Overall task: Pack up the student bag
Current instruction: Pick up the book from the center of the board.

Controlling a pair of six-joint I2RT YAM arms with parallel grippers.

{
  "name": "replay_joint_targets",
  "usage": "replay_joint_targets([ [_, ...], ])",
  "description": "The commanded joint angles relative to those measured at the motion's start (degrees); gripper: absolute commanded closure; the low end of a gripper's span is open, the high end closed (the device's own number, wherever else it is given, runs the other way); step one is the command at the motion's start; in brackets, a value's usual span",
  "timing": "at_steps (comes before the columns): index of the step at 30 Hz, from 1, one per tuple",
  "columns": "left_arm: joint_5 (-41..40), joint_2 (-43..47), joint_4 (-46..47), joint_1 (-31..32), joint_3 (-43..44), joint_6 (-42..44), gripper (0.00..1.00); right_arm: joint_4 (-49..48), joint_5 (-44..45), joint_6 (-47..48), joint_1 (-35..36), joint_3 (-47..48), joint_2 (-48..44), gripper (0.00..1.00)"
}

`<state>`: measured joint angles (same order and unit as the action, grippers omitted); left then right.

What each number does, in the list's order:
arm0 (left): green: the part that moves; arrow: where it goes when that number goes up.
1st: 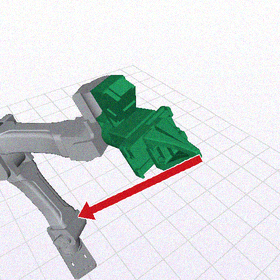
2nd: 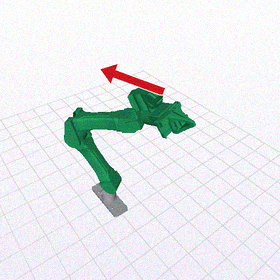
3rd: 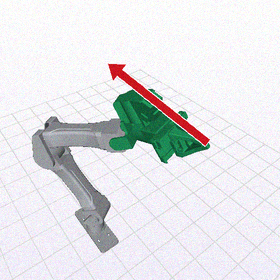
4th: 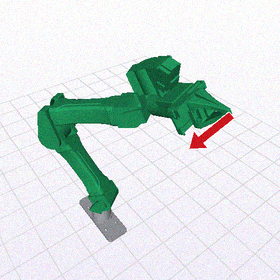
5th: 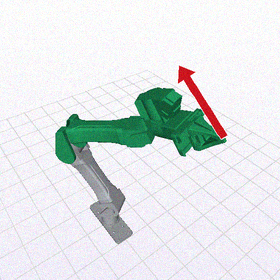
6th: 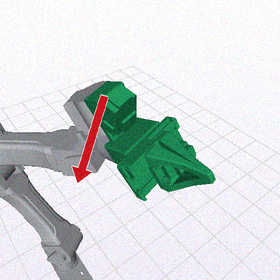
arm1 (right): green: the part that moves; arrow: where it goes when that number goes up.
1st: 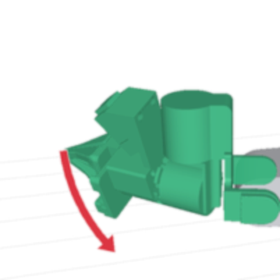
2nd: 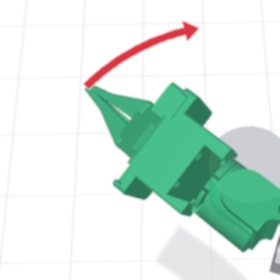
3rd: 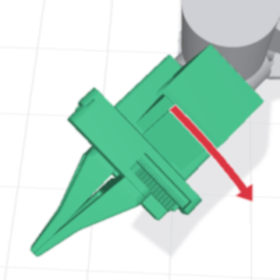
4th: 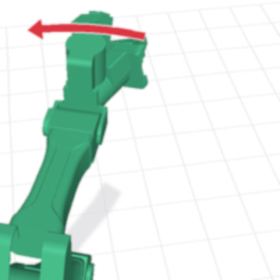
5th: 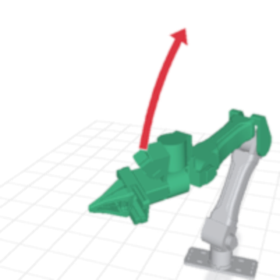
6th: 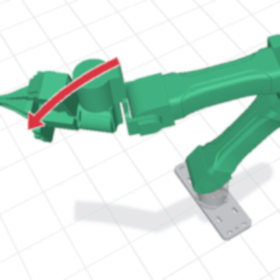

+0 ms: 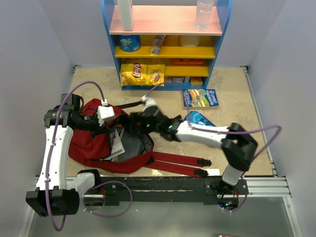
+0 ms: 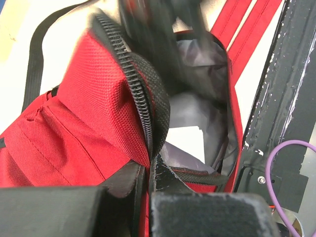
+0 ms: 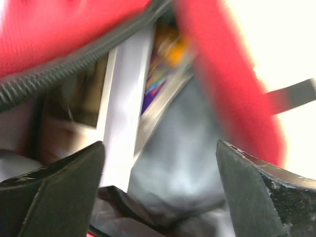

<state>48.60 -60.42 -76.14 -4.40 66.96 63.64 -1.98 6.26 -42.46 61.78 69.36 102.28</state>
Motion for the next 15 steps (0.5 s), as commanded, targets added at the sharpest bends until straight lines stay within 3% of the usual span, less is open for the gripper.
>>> replay_joint_targets([
  [1,4.2,0.1,0.7,0.4,1.9,0.6,1.0,-2.7,-5.9,-1.3,-16.4,-6.6,-12.2,0.01],
  [6,4.4,-0.2,0.8,0.4,1.7,0.7,1.0,1.8,-5.4,-3.4,-33.4,-7.6,-14.1,0.01],
  [9,4.1,-0.2,0.8,0.4,1.5,0.9,1.0,3.6,-11.0,-5.2,-41.4,-7.2,-11.6,0.01],
  [15,3.4,-0.2,0.8,0.4,0.7,1.2,1.0,9.4,-8.2,-9.9,-52.4,-8.2,-7.7,0.05],
])
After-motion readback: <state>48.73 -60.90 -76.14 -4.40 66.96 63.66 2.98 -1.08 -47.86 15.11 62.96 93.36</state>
